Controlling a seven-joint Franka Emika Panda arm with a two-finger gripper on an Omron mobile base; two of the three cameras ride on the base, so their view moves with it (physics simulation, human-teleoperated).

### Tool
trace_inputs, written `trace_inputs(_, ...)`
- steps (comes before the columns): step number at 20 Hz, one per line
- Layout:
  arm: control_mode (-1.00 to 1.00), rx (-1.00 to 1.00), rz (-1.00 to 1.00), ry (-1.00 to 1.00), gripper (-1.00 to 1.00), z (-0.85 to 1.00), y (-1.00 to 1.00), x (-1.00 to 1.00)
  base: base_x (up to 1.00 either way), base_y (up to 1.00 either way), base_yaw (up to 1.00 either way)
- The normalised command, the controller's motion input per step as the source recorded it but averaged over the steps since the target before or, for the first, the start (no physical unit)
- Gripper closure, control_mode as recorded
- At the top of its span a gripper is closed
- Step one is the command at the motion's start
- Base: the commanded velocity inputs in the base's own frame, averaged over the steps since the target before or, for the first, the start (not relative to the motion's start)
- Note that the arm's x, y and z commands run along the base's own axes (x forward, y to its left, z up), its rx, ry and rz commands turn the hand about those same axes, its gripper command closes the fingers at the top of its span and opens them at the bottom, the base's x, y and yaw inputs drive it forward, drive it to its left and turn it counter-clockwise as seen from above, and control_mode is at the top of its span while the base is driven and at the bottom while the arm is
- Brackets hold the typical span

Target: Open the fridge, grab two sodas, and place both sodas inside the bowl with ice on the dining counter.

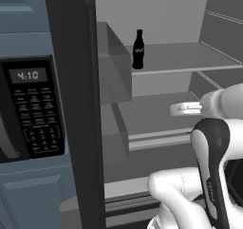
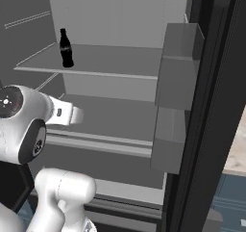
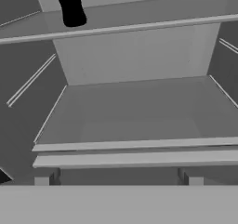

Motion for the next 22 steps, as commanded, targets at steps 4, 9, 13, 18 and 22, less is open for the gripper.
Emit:
trace_inputs(4,-1.0,-0.06,0.01,-0.4,-1.0,0.89,0.08,0.01,0.0,0.0,0.0)
trace_inputs(9,-1.0,-0.08,0.0,-0.24,-1.0,0.8,0.2,0.1,0.0,0.0,0.0)
trace_inputs(13,-1.0,-0.05,0.0,-0.09,-1.0,0.52,0.09,0.07,0.0,0.0,0.0)
trace_inputs(18,-1.0,0.0,0.0,-0.02,-1.0,0.03,0.03,0.0,0.0,0.0,0.0)
trace_inputs(22,-1.0,0.0,0.0,0.0,-1.0,0.28,0.07,0.07,0.0,0.0,0.0)
